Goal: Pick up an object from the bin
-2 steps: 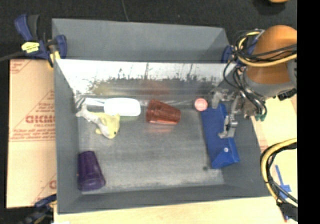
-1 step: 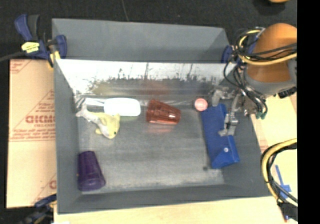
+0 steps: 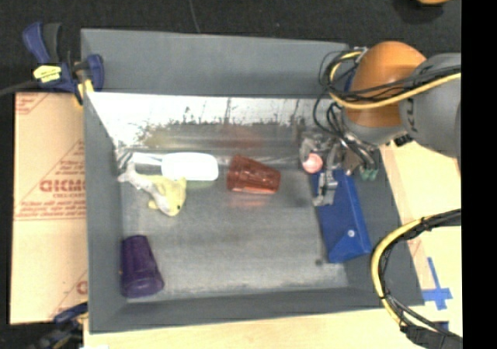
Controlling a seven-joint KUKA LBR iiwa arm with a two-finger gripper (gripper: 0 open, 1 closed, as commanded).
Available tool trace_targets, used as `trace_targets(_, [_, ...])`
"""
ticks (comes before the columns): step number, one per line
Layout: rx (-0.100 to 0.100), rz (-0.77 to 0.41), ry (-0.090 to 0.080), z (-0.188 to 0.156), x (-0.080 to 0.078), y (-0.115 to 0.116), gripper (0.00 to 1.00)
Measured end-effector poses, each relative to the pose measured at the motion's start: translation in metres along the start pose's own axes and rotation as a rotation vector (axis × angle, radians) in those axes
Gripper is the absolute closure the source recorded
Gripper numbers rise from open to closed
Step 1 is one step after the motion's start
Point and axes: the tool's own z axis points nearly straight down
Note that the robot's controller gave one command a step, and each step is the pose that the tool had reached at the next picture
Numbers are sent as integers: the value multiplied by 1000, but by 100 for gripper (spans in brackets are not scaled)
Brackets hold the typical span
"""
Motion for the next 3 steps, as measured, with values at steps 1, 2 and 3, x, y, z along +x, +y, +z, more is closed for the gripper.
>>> trace_targets(1, [0,197,-2,-96,5,-1,0])
trace_targets(2, [3,177,-15,-77,10,21,0])
trace_targets(3, [6,-38,-16,-66,59,10,0])
